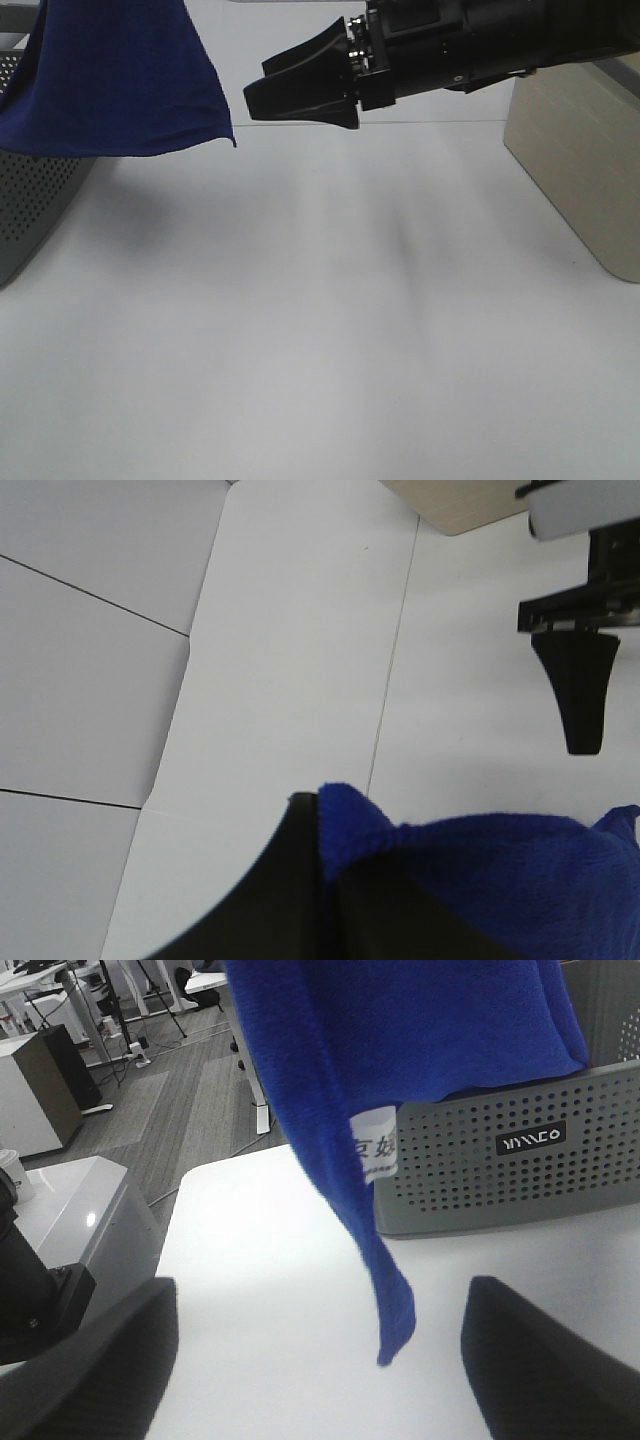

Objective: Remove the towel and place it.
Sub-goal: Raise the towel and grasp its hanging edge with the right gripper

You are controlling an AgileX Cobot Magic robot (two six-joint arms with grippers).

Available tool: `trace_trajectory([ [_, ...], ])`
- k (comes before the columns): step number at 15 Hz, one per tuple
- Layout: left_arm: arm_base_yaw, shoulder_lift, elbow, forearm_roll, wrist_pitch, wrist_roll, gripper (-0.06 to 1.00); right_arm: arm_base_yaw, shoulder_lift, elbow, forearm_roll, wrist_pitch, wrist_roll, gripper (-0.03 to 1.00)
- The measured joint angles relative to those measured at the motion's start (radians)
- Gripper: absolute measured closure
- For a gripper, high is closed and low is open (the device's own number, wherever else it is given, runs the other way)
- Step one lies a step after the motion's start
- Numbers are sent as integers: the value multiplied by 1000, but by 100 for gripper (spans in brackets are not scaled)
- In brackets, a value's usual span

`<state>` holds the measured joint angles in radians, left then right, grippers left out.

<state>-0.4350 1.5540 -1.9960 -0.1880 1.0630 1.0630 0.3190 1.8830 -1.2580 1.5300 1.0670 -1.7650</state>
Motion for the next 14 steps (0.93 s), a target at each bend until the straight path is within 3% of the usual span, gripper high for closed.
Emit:
trace_trajectory([
  [7, 0, 19, 0, -63, -40, 2, 94, 75, 107, -111, 75, 87, 0, 20],
  [10, 0, 21, 0, -108, -41, 2, 94, 133, 109, -111, 91, 65, -24, 20],
  [14, 0, 21, 0, -109, -41, 2, 94, 118, 112, -112, 76, 33, -24, 29],
])
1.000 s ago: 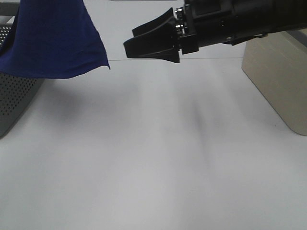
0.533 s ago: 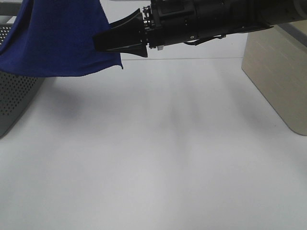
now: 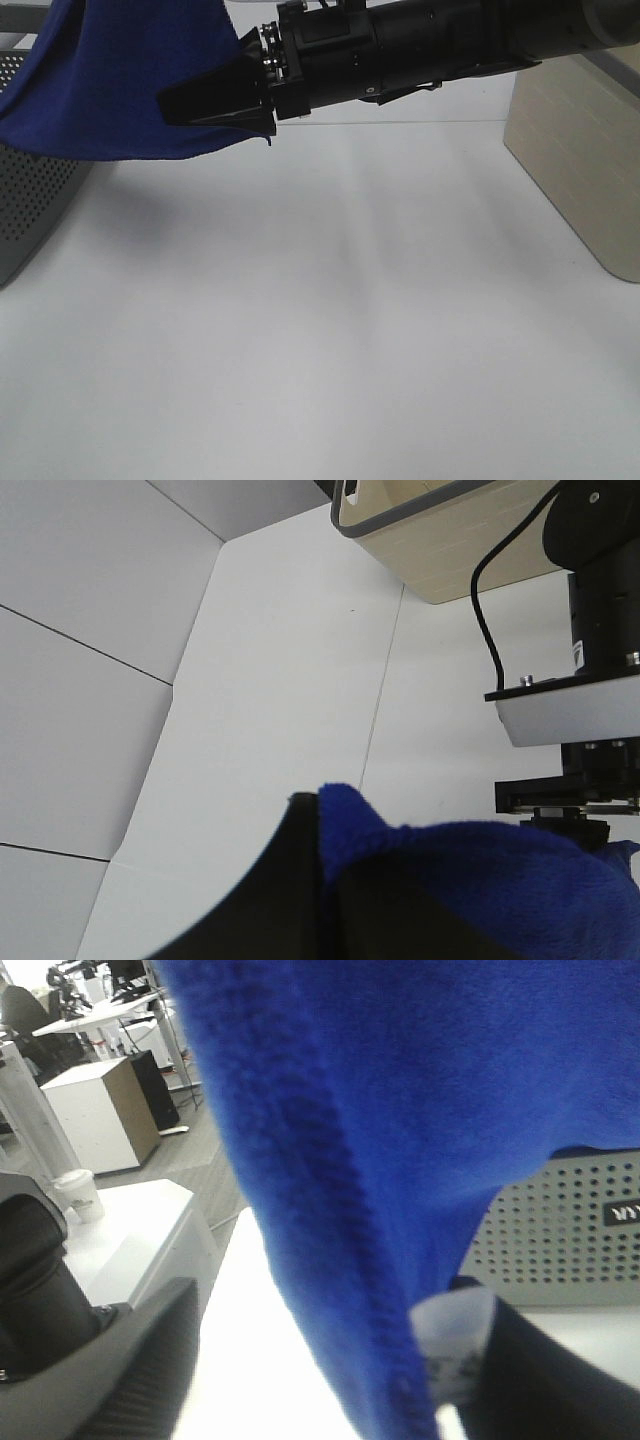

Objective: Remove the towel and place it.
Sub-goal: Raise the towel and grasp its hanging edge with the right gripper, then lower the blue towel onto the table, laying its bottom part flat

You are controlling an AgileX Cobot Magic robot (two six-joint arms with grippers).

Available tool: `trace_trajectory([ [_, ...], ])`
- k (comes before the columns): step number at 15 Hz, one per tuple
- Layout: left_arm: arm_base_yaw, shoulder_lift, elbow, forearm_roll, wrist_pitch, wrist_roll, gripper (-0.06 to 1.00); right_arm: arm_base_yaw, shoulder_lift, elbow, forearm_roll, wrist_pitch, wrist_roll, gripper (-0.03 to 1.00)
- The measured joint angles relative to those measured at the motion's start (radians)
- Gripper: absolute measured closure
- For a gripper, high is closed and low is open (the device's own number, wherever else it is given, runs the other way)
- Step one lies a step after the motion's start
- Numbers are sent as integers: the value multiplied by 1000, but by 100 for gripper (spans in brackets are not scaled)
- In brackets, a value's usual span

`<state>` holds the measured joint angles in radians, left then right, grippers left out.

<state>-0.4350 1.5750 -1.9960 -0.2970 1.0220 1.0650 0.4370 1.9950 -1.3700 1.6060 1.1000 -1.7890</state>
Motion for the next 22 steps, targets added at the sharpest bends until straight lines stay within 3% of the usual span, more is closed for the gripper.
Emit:
trace_trajectory([
  [5, 0, 0, 0, 2, -2, 0, 94, -20, 0, 0, -44, -34, 13, 56],
  [6, 0, 0, 0, 3, -6, 0, 94, -20, 0, 0, -50, -34, 14, 64],
  [8, 0, 0, 0, 5, -17, 0, 94, -20, 6, 0, -50, -33, 14, 91],
  [9, 0, 0, 0, 5, -19, 0, 94, -20, 7, -1, -52, -33, 15, 95],
  [12, 0, 0, 0, 5, -20, 0, 94, -20, 7, -1, -49, -46, 27, 95],
  [14, 0, 0, 0, 7, -20, 0, 94, -20, 7, -1, -49, -79, 101, 95],
  [15, 0, 0, 0, 9, -20, 0, 94, -20, 5, -8, -113, -137, 283, 95],
  [16, 0, 0, 0, 12, -18, 0, 94, -20, -5, -18, -180, -157, 387, 95],
  [22, 0, 1, 0, 15, -51, -18, 94, -20, -123, -207, -777, -162, 1022, 95],
])
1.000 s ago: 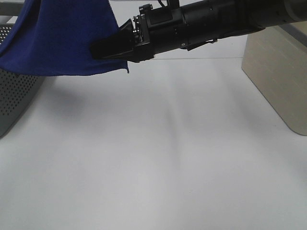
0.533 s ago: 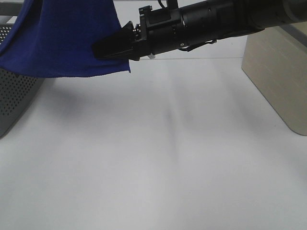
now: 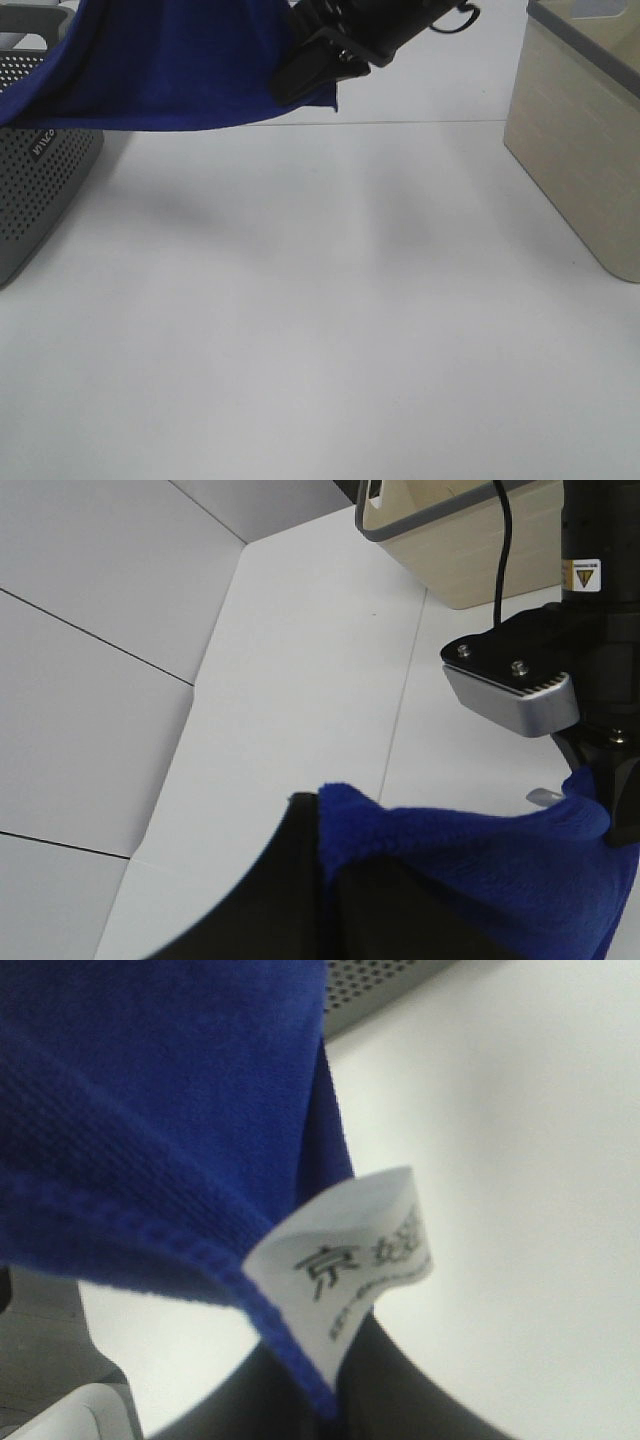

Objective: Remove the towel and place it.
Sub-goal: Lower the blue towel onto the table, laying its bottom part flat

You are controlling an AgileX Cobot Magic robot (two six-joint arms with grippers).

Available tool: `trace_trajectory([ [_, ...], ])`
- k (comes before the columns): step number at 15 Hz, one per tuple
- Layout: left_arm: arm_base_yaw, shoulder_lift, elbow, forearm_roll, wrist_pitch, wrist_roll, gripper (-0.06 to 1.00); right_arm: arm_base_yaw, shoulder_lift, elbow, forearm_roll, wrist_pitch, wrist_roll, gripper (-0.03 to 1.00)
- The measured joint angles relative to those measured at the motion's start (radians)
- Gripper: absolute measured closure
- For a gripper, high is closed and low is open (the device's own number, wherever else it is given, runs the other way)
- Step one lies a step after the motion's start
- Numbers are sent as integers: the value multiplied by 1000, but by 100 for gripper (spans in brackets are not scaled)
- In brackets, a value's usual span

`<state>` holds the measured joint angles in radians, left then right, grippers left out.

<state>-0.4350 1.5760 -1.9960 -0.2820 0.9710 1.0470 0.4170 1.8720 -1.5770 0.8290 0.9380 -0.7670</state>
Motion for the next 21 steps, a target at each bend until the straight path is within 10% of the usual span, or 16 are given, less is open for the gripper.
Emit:
trace_trajectory([
  [8, 0, 78, 0, 0, -324, -87, 94, 0, 0, -415, -650, 221, 439, 95],
  [12, 0, 126, 0, 0, -558, -194, 94, 0, 0, -548, -970, 89, 501, 95],
  [21, 0, 185, 0, 43, -714, -167, 94, 0, 0, -588, -1074, -43, 505, 95],
])
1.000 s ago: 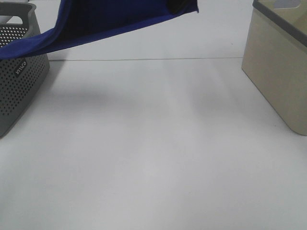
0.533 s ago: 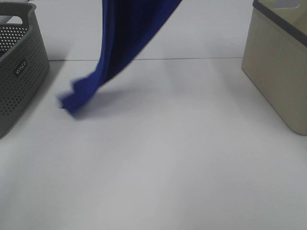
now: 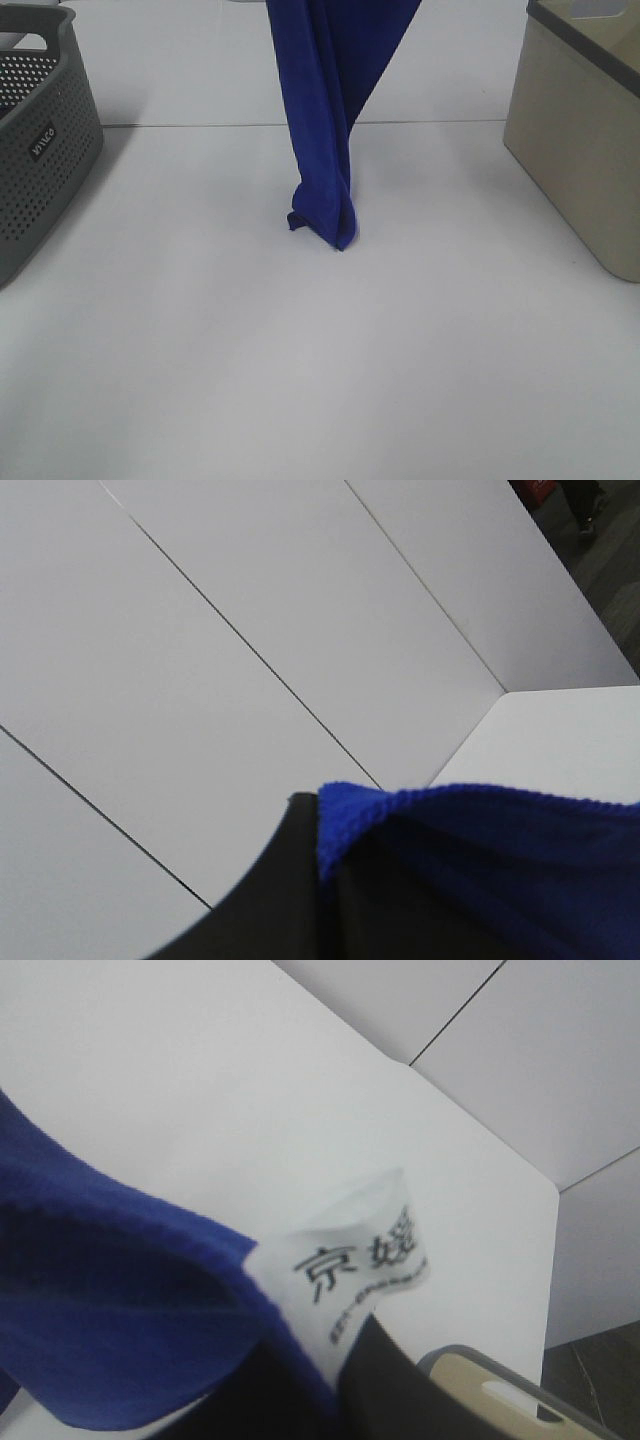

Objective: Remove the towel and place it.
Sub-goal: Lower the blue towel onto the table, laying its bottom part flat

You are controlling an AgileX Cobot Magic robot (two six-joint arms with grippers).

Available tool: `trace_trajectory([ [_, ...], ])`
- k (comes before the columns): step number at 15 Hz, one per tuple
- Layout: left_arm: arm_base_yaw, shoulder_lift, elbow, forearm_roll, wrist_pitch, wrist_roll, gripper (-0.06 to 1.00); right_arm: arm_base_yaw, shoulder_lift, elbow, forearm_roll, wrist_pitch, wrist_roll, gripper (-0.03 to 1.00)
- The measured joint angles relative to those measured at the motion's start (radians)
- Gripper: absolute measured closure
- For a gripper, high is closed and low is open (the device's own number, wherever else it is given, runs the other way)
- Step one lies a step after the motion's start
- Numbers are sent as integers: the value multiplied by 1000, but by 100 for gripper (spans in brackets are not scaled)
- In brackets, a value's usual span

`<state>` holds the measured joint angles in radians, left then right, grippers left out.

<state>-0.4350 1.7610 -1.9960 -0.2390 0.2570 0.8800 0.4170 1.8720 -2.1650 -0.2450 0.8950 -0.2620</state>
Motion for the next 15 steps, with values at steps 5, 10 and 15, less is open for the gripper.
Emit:
trace_trajectory([
  [5, 0, 63, 0, 0, -257, 0, 94, 0, 0, 0, -49, -348, 1, 95],
  [10, 3, 132, 0, 8, -457, 3, 94, 0, 18, 0, -65, -511, 1, 95],
  [15, 94, 190, 0, 23, -556, -55, 94, -10, 98, 0, -125, -606, 43, 95],
])
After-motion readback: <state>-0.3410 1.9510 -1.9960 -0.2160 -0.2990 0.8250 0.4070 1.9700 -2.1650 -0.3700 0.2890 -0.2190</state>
